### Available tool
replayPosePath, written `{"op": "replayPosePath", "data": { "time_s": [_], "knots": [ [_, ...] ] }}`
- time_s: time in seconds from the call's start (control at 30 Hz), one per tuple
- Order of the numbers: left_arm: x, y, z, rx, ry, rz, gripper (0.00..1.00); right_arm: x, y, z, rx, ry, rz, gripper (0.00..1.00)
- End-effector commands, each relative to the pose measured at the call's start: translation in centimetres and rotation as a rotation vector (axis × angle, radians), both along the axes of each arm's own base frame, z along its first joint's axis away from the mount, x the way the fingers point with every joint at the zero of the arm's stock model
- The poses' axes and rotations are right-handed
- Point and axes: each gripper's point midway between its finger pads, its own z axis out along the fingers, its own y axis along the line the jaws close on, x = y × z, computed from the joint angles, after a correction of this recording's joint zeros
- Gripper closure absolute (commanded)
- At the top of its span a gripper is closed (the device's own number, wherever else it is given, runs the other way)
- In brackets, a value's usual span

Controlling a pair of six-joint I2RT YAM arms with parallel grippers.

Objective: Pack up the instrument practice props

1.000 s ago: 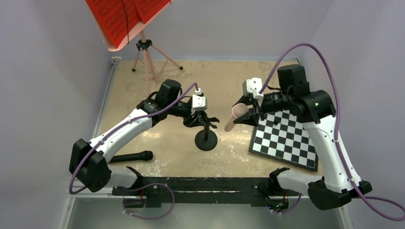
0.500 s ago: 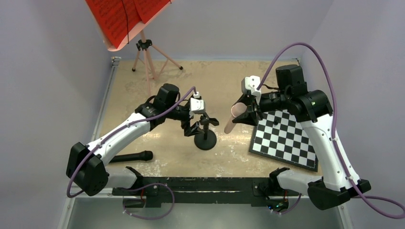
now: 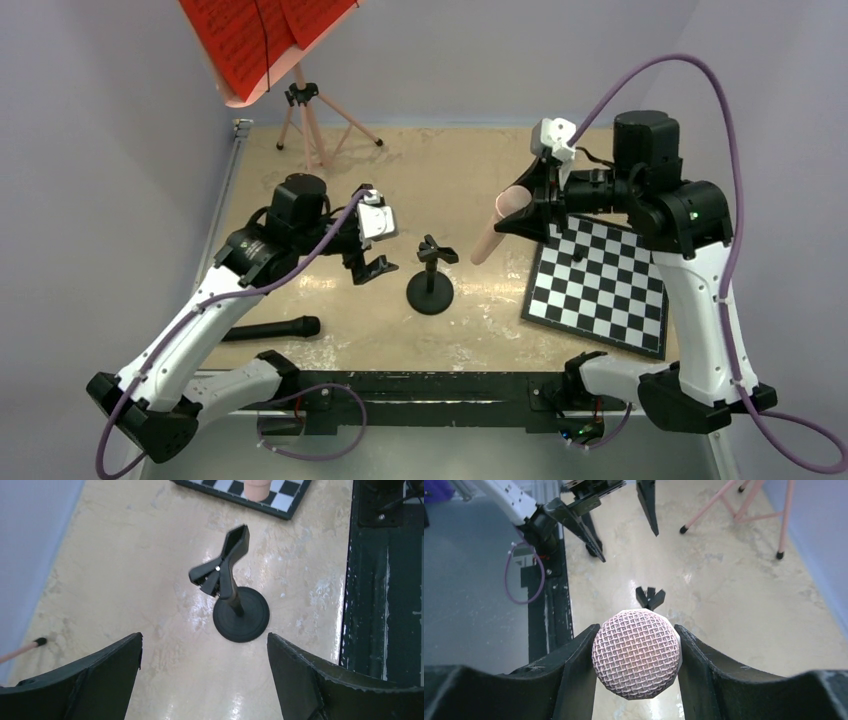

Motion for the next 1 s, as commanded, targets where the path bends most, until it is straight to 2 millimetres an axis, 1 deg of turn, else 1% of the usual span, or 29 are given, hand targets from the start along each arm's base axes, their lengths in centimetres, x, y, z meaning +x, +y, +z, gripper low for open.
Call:
{"op": "replayPosePath", "data": {
  "time_s": [0.0,0.13,0.2,0.23,0.27,0.33,0.4,0.47,0.53,0.6,0.7,0.73,0.8,0.87,0.97],
  "knots": [
    [-0.2,0.1,6.3,-0.070,-0.081,0.009,0.01,0.8,-0.3,4.4,0.068,-0.030,-0.116,1.00],
    [0.5,-1.8,12.4,-0.193,-0.074,0.012,0.02,3.8,0.0,8.6,0.220,-0.072,-0.256,1.00],
    [0.8,-3.0,15.4,-0.273,-0.050,0.014,0.03,4.8,0.4,10.2,0.304,-0.079,-0.278,1.00],
    [1.2,-3.8,17.2,-0.343,-0.049,0.019,0.06,5.0,0.7,11.1,0.349,-0.083,-0.278,1.00],
    [1.2,-4.6,18.4,-0.406,-0.034,0.015,0.07,5.3,1.0,11.6,0.388,-0.079,-0.274,1.00],
    [0.7,-6.3,19.8,-0.485,-0.009,-0.027,0.10,5.6,1.6,12.1,0.447,-0.044,-0.255,1.00],
    [0.2,-8.0,20.6,-0.505,-0.020,-0.081,0.11,5.9,2.2,12.2,0.473,0.012,-0.240,1.00],
    [0.2,-9.6,20.2,-0.481,-0.023,-0.128,0.13,6.1,2.6,12.2,0.495,0.051,-0.226,1.00],
    [0.7,-10.5,19.9,-0.471,-0.021,-0.129,0.14,6.2,3.0,12.4,0.509,0.075,-0.207,1.00],
    [1.8,-11.1,19.5,-0.462,-0.030,-0.081,0.16,6.3,3.3,12.7,0.519,0.087,-0.186,1.00],
    [2.8,-11.3,19.0,-0.448,-0.047,-0.043,0.21,5.8,3.7,12.7,0.523,0.115,-0.138,1.00],
    [3.1,-11.4,18.9,-0.443,-0.049,-0.028,0.24,5.6,3.9,12.6,0.521,0.119,-0.117,1.00],
    [3.2,-11.4,18.8,-0.425,-0.050,-0.027,0.33,5.6,4.0,12.2,0.518,0.137,-0.112,1.00],
    [3.3,-11.4,18.7,-0.418,-0.046,-0.025,0.38,5.6,4.1,11.8,0.516,0.151,-0.112,1.00],
    [3.1,-11.3,18.8,-0.421,-0.041,-0.030,0.41,5.8,4.1,11.4,0.512,0.152,-0.118,1.00]
  ]
}}
